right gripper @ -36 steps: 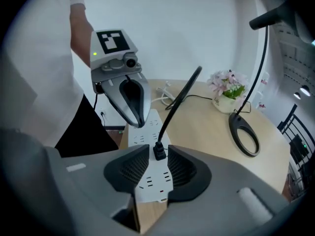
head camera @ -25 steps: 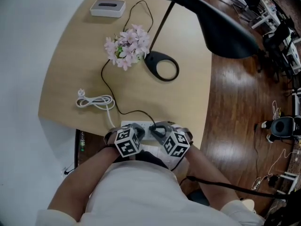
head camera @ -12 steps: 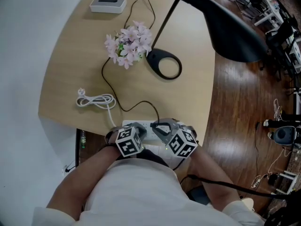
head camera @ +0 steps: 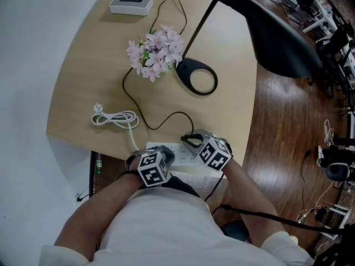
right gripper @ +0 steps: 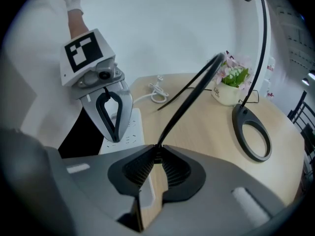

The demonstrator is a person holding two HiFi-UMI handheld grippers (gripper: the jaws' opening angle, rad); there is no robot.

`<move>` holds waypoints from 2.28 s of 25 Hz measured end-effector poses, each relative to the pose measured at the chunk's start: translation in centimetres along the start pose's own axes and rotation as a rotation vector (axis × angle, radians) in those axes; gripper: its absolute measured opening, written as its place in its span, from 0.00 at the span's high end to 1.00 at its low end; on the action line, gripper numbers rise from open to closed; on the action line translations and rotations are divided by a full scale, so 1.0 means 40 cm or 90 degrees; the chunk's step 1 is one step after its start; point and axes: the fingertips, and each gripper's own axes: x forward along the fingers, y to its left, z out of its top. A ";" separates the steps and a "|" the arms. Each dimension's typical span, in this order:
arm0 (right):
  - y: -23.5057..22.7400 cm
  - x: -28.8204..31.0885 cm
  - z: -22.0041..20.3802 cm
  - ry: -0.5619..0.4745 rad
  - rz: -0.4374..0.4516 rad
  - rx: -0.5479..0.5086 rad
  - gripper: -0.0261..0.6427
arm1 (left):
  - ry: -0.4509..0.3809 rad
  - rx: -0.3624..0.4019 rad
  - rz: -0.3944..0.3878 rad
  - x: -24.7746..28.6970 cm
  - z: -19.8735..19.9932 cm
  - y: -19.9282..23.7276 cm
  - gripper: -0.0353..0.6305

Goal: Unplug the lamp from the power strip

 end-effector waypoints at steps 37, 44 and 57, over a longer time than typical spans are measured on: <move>0.104 -0.178 -0.047 -0.123 -0.165 0.182 0.75 | -0.263 -0.170 0.156 -0.346 0.014 -0.195 0.94; 0.329 -0.282 0.020 -0.179 -0.212 0.188 0.75 | -0.308 -0.144 0.190 -0.492 -0.079 -0.313 0.94; 0.941 -0.386 0.075 -0.238 -0.328 0.288 0.75 | -0.414 -0.107 0.150 -0.655 -0.343 -0.680 0.94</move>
